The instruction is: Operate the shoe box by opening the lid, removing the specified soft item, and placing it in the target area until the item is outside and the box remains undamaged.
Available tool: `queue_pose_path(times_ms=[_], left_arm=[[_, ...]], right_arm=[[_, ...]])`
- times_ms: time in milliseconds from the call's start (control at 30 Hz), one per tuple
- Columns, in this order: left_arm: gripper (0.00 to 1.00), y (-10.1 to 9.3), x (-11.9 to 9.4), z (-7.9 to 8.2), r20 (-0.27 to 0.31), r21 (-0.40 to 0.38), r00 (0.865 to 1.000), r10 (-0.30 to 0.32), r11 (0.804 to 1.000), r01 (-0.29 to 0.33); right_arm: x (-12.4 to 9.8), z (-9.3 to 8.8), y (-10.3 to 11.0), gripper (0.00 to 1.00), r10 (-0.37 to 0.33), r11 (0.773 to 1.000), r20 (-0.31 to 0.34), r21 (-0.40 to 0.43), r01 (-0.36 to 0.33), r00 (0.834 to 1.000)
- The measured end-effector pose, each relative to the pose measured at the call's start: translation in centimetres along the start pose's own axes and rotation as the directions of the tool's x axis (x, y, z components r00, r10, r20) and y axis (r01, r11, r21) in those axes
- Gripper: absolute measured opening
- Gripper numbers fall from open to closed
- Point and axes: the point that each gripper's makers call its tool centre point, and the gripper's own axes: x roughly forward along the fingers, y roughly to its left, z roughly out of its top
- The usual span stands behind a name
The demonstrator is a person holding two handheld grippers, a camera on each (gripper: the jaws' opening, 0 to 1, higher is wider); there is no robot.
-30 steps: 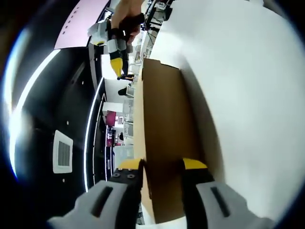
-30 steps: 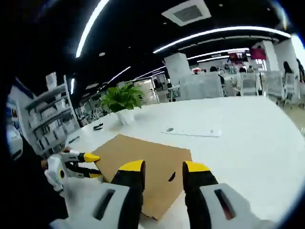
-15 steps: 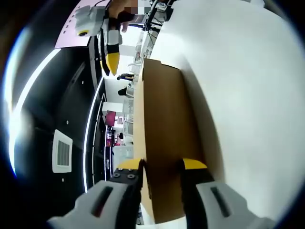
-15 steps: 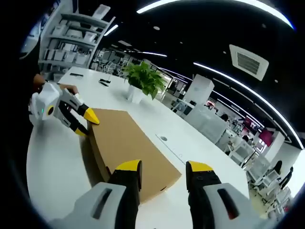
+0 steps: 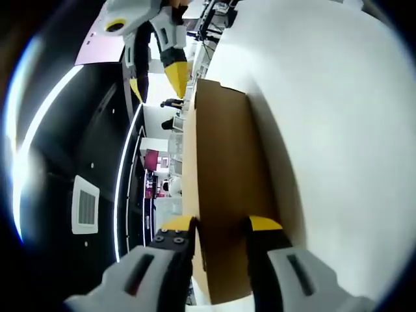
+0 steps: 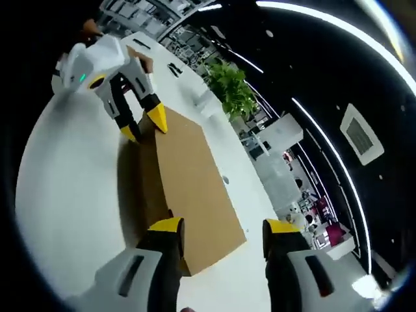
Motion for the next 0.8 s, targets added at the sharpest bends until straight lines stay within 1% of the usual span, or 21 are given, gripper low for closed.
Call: queue_pose_path(times_ms=[100,167,367,467,733,800], left_arm=[[0.31,0.0,0.0,0.0,0.002,0.0,1.0,-0.001,1.0,0.001],[0.31,0.0,0.0,0.0,0.004,0.0,1.0,-0.001,1.0,0.001],[0.31,0.0,0.0,-0.1,0.005,0.0,1.0,0.001,1.0,-0.001],[0.31,0.0,0.0,-0.1,0.004,-0.002,1.0,0.005,1.0,-0.005],[0.31,0.0,0.0,-0.1,0.004,-0.009,1.0,0.007,1.0,-0.007],[0.31,0.0,0.0,-0.1,0.004,-0.01,1.0,0.006,1.0,-0.006]], right_arm=[[0.0,0.5,0.7,0.54,-0.006,1.0,0.005,-0.021,0.006,1.0],[0.0,0.8,0.8,0.57,-0.019,0.999,0.014,-0.033,0.019,1.0],[0.1,1.1,1.9,0.56,-0.013,0.999,0.017,-0.037,0.014,1.0],[0.3,1.3,2.5,0.57,-0.013,0.999,0.021,-0.052,0.014,1.0],[0.8,1.9,2.9,0.57,-0.034,0.996,0.028,-0.076,0.036,0.999],[0.9,2.1,3.3,0.57,-0.028,0.997,0.031,-0.071,0.03,0.999]])
